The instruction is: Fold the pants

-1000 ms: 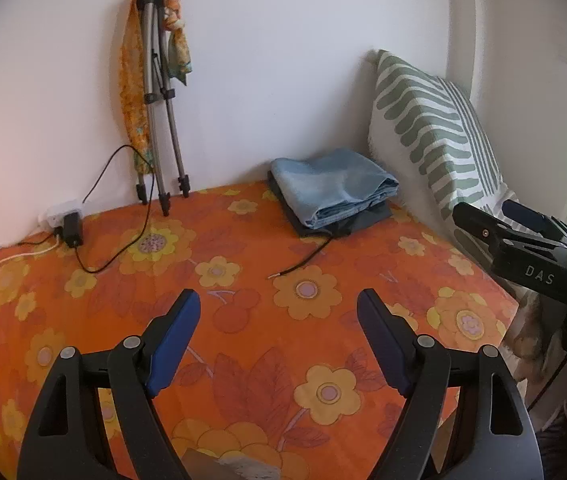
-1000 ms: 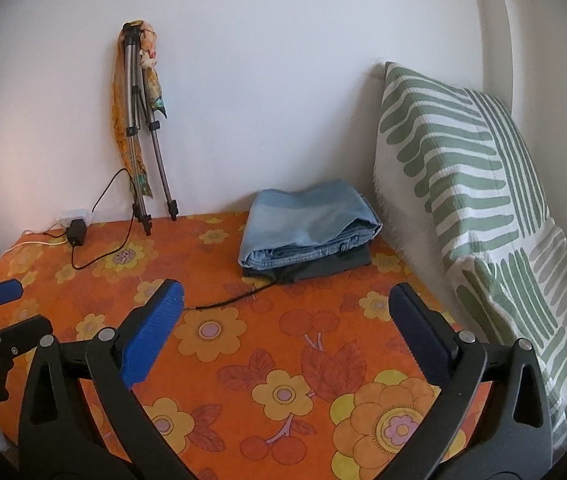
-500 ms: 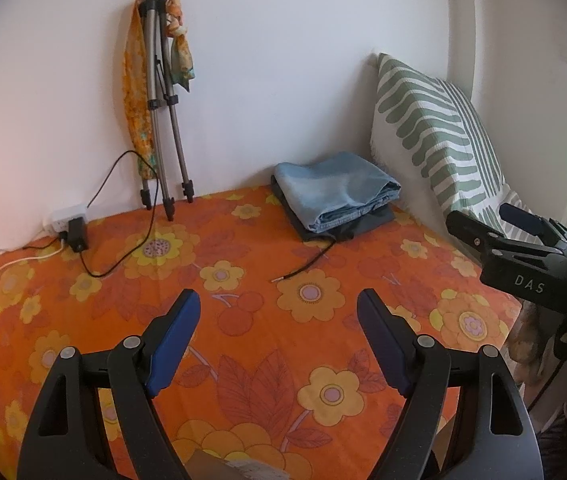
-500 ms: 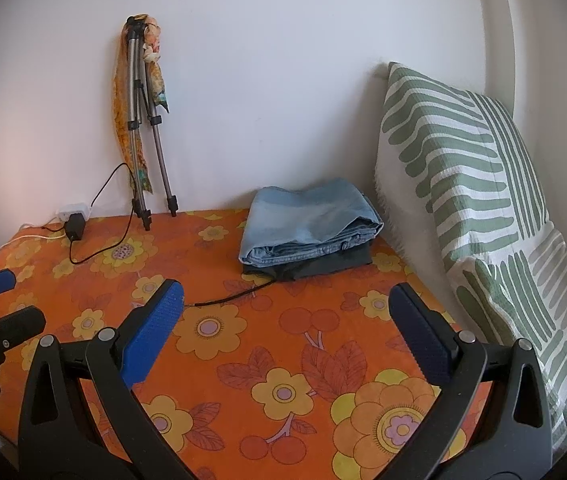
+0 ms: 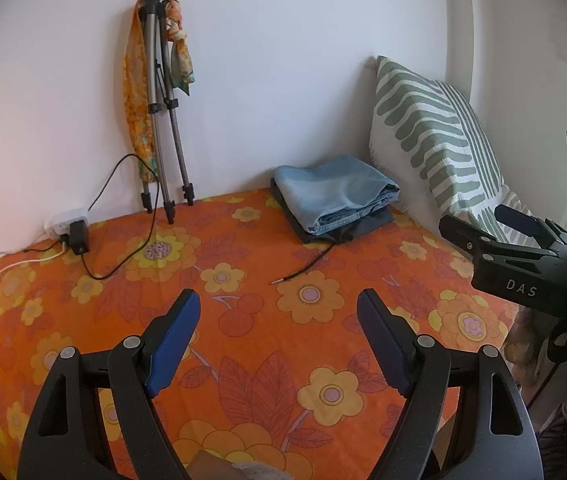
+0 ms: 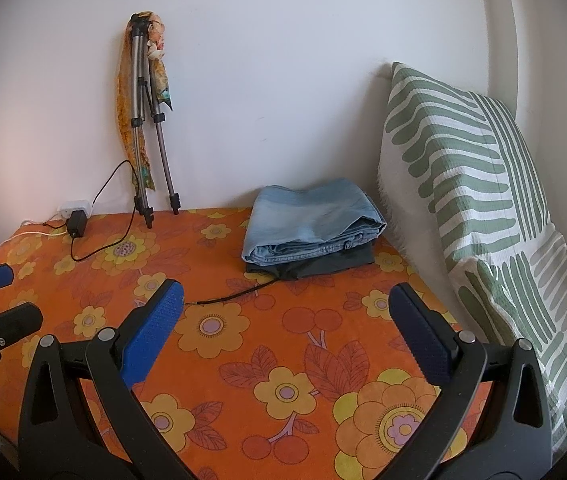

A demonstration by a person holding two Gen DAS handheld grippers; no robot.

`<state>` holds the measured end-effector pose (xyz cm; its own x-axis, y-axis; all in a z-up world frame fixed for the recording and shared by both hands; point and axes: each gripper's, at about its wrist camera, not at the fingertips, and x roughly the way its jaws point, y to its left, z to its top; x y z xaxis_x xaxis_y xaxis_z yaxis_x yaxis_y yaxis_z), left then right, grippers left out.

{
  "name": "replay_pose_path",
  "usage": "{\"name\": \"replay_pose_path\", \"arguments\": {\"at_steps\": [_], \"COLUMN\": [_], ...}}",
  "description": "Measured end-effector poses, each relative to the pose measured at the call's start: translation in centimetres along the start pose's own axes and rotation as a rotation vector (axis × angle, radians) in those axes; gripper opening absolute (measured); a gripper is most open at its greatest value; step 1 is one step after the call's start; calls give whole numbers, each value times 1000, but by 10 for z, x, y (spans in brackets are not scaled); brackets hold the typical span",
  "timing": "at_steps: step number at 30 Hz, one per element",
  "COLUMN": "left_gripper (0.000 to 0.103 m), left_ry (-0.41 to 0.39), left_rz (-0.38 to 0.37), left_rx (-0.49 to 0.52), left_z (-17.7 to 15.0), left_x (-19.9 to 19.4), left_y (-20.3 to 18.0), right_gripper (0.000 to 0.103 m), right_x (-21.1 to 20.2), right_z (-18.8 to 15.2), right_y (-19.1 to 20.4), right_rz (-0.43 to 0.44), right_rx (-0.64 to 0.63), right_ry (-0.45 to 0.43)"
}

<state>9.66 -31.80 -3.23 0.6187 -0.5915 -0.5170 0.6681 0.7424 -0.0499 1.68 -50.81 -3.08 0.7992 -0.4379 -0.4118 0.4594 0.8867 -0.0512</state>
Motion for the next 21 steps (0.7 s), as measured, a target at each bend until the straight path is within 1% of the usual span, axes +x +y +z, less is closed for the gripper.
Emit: {"name": "replay_pose_path", "arguments": {"at_steps": [21], "left_gripper": [81], "left_ry": [-6], "left_rz": [4], "left_rx": [5], "left_z": [3], "left_x": [-4], "left_y": [1], "right_gripper": [103], "right_x": [5], "right_z": [3], "right_y": [3], "right_rz": [18], "right_rx": [-11], "right_ry": [1]}}
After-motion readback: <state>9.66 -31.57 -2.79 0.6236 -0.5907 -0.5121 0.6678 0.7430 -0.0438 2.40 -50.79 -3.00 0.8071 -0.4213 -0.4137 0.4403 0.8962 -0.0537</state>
